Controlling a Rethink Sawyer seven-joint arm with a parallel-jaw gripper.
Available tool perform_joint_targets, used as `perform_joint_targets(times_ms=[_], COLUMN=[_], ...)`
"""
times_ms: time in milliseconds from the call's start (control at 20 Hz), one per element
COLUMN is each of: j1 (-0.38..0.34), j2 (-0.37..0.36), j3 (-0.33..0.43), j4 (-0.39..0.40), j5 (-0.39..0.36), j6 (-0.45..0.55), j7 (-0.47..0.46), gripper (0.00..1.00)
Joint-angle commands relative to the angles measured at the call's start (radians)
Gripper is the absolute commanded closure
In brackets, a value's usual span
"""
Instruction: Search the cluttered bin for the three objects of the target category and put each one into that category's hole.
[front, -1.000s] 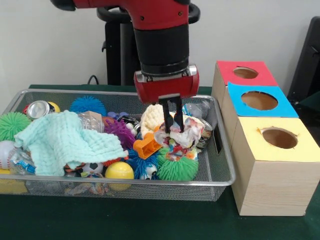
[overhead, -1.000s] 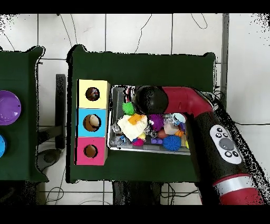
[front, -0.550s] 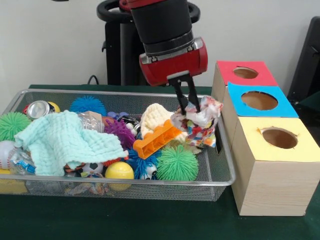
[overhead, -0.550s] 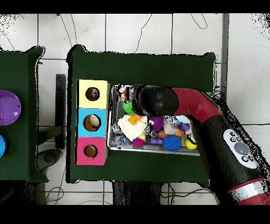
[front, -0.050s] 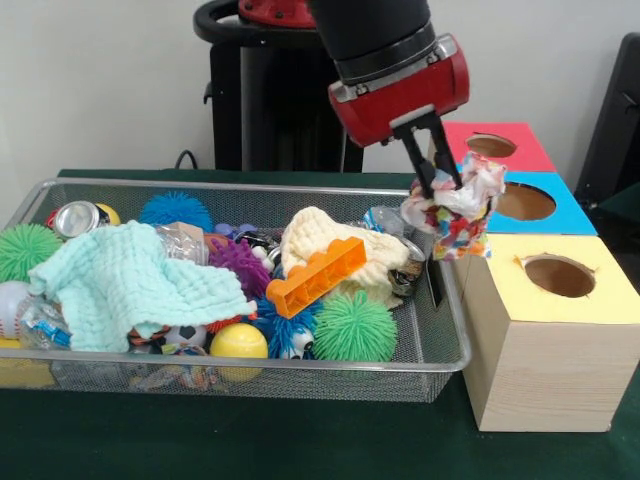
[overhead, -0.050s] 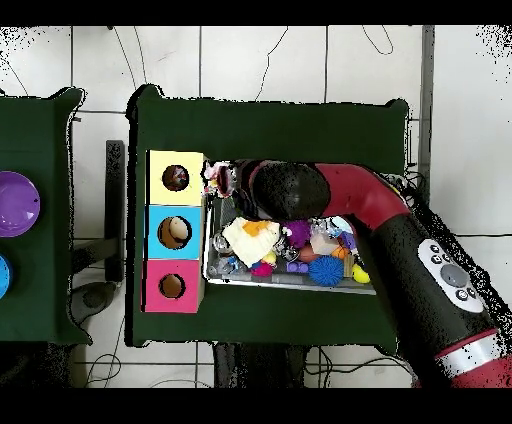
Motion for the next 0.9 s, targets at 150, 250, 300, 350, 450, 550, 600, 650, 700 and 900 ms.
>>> perform_joint_targets(times_ms=[150, 250, 300, 350, 450, 550, 600, 650, 700, 900], j1=[0.033, 0.045, 0.051, 0.056, 0.064, 0.065, 0.065, 0.063, 0.067, 0.053], j2=[0.06, 0.068, 0.07, 0.076, 0.085, 0.09, 0.092, 0.091, 0.095, 0.104], j3=[0.042, 0.03, 0.023, 0.015, 0.001, -0.006, -0.009, -0.009, -0.014, 0.001], j4=[0.016, 0.011, 0.01, 0.012, 0.017, 0.031, 0.038, 0.051, 0.053, 0.092], j5=[-0.019, -0.026, -0.029, -0.035, -0.049, -0.064, -0.072, -0.079, -0.087, -0.124], j6=[0.144, 0.142, 0.143, 0.135, 0.116, 0.092, 0.079, 0.058, 0.041, -0.053], j7=[-0.144, -0.133, -0.128, -0.122, -0.114, -0.11, -0.109, -0.103, -0.097, -0.078], gripper=[1.0, 1.0, 1.0, 1.0, 1.0, 1.0, 1.0, 1.0, 1.0, 1.0])
